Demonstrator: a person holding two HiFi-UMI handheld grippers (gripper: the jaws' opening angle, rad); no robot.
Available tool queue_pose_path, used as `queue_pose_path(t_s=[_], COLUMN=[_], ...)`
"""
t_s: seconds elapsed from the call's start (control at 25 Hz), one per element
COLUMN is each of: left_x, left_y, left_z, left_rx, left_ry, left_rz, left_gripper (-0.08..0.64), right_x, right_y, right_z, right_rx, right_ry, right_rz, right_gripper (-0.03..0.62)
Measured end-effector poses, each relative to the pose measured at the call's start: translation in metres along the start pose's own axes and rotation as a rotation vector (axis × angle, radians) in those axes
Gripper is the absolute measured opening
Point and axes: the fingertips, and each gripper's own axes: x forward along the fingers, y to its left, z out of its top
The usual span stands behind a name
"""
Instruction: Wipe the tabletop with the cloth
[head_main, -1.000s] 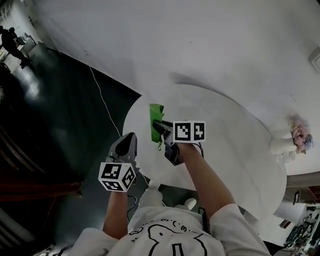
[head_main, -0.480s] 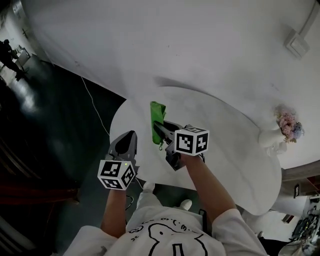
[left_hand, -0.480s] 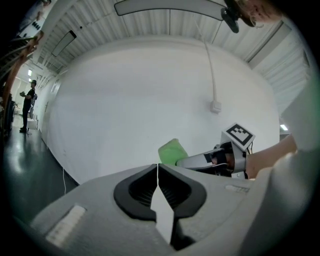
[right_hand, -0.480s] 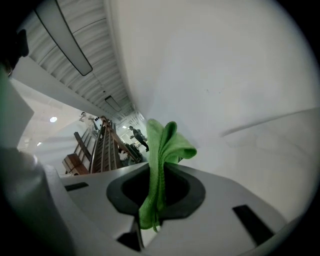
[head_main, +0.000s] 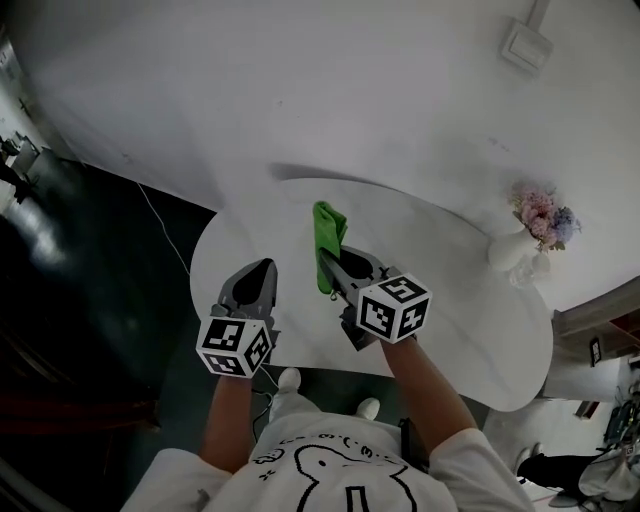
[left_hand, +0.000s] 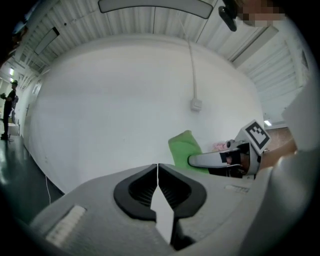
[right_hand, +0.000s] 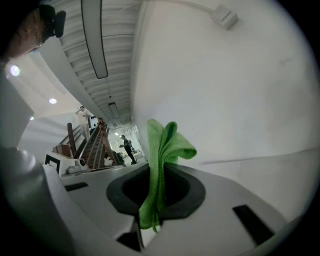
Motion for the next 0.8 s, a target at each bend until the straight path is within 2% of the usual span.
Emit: queue_pose_path(t_s=[0.08, 0.24, 0.44, 0.8], left_x=[0.006, 0.018, 0.03, 0.054], left_y=[-0.016, -0.049, -0.085, -0.158], left_z=[0.003, 0.005, 0.004, -0.002], left_rx=[0.013, 0.038, 0.06, 0.098], left_ry=[0.001, 0.003, 0.009, 0.02], left_rz=[-0.028, -0.084, -0.145, -0.256], left_gripper=[0.02, 0.02, 0.02, 0.021], right_x=[-0.022, -0.067, -0.122, -0.22], right_y=[-0.008, -0.025, -0.053, -0.097], right_z=[0.005, 0.012, 0.017, 0.011], right_rx=[-0.02, -0.002, 0.001, -0.063], right_ry=[-0.018, -0.06, -0.109, -0.115], right_rz=[-0.026, -0.067, -0.16, -0.343], right_gripper=[0.043, 0.043, 0.043, 0.043])
